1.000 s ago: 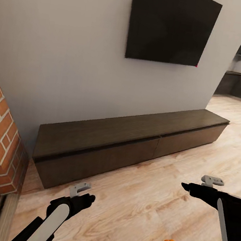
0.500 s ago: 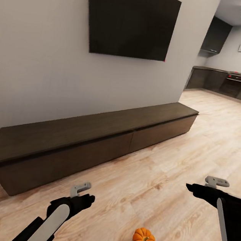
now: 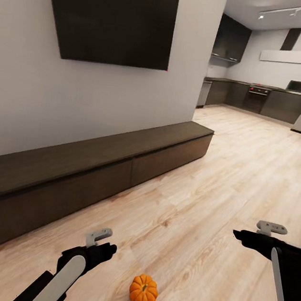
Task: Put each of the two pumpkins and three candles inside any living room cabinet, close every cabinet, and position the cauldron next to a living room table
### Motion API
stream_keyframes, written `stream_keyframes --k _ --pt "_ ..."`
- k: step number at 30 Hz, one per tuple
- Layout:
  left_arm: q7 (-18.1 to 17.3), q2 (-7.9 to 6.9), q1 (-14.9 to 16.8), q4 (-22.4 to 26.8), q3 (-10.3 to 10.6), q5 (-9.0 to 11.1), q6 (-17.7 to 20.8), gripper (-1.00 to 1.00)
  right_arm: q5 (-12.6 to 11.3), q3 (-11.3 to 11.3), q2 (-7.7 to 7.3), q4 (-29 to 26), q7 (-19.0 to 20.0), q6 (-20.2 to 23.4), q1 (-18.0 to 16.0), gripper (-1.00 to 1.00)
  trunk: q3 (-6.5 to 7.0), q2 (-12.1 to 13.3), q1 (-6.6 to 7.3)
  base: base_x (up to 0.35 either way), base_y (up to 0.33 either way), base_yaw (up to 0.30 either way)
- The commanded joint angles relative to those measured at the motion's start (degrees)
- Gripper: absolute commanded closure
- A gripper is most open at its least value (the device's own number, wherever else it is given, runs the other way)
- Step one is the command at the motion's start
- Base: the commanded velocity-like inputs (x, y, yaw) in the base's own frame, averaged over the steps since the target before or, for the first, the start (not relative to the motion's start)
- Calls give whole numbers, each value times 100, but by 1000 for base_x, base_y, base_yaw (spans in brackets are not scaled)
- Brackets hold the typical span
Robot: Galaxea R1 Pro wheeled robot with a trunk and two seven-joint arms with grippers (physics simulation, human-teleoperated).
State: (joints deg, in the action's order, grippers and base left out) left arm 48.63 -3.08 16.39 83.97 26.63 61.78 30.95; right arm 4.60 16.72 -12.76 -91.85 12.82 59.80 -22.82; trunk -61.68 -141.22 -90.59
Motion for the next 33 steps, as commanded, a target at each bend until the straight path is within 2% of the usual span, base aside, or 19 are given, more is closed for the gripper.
stream_keyframes --k 1,13,29,33 --pt "50 -6 5 1 10 37 6 -100 44 6 -1 5 52 20 -3 -100 -5 -2 1 0 -332 -266" --pt "51 -14 4 -29 13 36 4 -100 33 -10 1 1 46 20 1 -100 -5 -2 1 25 -332 -266" --pt "57 -28 -13 -30 15 35 5 -100 44 -6 0 14 47 20 2 -100 -5 -2 1 128 -325 -266" --pt "59 -27 -19 -30 18 34 7 -100 51 11 -16 166 48 20 -36 -100 -5 -2 1 224 -268 -266"
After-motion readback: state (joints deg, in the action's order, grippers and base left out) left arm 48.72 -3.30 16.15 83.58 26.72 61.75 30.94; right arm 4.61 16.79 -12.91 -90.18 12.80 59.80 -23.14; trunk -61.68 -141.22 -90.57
